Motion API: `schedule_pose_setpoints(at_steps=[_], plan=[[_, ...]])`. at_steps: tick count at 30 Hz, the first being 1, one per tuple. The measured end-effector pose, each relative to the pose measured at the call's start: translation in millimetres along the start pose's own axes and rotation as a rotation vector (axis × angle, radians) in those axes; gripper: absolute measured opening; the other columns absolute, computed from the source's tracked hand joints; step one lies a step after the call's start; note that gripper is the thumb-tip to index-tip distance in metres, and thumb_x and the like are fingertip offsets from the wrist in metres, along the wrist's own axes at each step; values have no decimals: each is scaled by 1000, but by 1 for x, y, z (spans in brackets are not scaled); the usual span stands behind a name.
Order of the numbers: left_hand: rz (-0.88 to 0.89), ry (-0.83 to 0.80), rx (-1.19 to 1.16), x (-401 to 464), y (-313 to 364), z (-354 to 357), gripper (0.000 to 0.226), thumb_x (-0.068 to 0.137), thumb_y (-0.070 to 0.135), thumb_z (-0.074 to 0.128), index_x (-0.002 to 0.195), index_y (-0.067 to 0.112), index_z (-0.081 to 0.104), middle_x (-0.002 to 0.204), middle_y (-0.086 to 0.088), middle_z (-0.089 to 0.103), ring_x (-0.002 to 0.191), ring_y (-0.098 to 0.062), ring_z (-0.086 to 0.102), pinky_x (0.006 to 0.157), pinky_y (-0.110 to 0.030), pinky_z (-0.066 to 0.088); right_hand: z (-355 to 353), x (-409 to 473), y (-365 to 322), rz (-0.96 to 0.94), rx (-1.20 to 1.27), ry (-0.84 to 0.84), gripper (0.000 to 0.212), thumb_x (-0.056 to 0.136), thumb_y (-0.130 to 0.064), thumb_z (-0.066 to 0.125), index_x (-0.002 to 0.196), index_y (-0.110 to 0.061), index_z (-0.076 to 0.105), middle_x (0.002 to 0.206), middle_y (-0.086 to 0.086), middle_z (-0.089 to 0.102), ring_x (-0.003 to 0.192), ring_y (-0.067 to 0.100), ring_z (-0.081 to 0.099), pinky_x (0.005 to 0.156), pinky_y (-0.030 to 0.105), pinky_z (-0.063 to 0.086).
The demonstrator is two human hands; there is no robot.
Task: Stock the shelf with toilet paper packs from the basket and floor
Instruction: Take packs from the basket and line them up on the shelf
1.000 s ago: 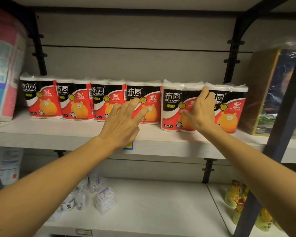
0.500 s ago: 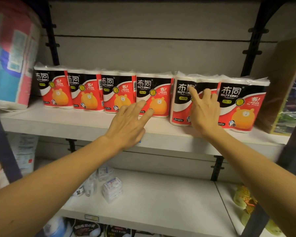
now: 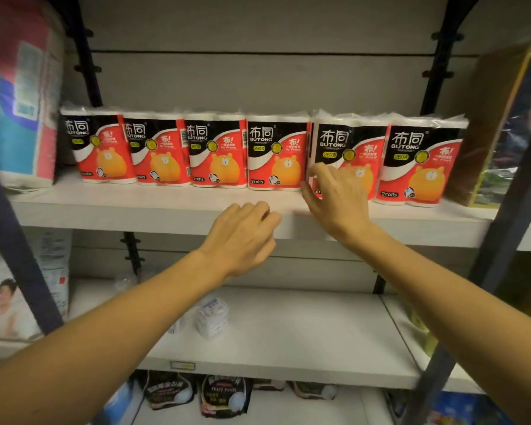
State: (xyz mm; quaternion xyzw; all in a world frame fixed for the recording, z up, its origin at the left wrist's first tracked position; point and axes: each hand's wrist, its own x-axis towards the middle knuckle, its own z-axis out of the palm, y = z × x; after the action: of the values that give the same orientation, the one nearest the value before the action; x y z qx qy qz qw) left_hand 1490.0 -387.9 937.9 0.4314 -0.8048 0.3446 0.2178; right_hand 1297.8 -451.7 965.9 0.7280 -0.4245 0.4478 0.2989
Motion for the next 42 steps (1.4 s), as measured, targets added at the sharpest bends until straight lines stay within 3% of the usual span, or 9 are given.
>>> schedule_pose_setpoints(at_steps=[3, 7, 13, 18, 27, 33, 37, 39, 42], plan=[[19, -3, -53, -27, -4, -2, 21, 79, 25, 44, 78, 11, 60, 70, -4, 57, 50, -25, 53, 40, -24, 26, -3, -14, -32, 60, 104, -80, 21, 89, -30, 61, 93, -9, 61, 68, 8, 68, 61, 35, 62, 50, 32, 42], [-7, -24, -91, -66, -15, 0, 22, 79, 28, 42, 78, 13, 59, 67, -2, 57, 44, -26, 53, 41, -21, 21, -1, -40, -69, 84, 132, -199, 29, 92, -38, 58, 98, -10, 60, 68, 10, 70, 59, 34, 63, 53, 37, 51], [-60, -118, -205, -138, -8, 36, 23, 77, 32, 40, 77, 15, 55, 64, -1, 60, 45, -28, 56, 41, -23, 26, 19, -109, -121, 157, 106, -298, 27, 88, -37, 60, 92, -10, 62, 60, 10, 66, 56, 38, 62, 52, 34, 45], [-178, -228, -323, -218, 26, 86, 20, 85, 32, 51, 89, 13, 59, 80, -4, 67, 63, -32, 63, 52, -31, 37, 50, -199, -159, 214, 115, -430, 28, 90, -39, 58, 95, -11, 63, 61, 10, 67, 57, 37, 62, 51, 34, 46], [-227, -413, -354, -404, 92, 216, 18, 84, 28, 56, 92, 13, 60, 85, -5, 67, 69, -36, 64, 55, -32, 34, 139, -407, -197, 232, 150, -708, 31, 94, -43, 51, 97, -12, 58, 77, 9, 69, 72, 36, 64, 58, 37, 49], [-215, -554, -303, -556, 153, 339, 21, 67, 32, 46, 67, 16, 60, 57, -1, 62, 40, -27, 56, 41, -25, 40, 230, -588, -217, 261, 114, -880, 34, 94, -43, 48, 110, -14, 57, 85, 11, 70, 84, 36, 63, 59, 34, 36], [-234, -707, -329, -649, 196, 418, 14, 71, 31, 60, 78, 19, 61, 74, -1, 67, 58, -29, 65, 50, -27, 36, 279, -711, -225, 257, 77, -1008, 35, 96, -42, 46, 115, -14, 56, 93, 13, 70, 89, 36, 64, 62, 35, 36], [-216, -755, -328, -694, 220, 454, 17, 69, 33, 63, 79, 20, 62, 73, 1, 66, 56, -26, 65, 48, -25, 34, 297, -771, -226, 277, 85, -1078, 35, 97, -41, 46, 116, -13, 55, 97, 14, 70, 93, 36, 63, 65, 36, 42], [-193, -838, -417, -751, 259, 500, 18, 77, 32, 57, 90, 19, 61, 82, -3, 67, 63, -29, 66, 52, -32, 49, 318, -848, -227, 289, 68, -1176, 36, 96, -43, 46, 118, -15, 52, 102, 14, 69, 94, 37, 63, 72, 38, 47]])
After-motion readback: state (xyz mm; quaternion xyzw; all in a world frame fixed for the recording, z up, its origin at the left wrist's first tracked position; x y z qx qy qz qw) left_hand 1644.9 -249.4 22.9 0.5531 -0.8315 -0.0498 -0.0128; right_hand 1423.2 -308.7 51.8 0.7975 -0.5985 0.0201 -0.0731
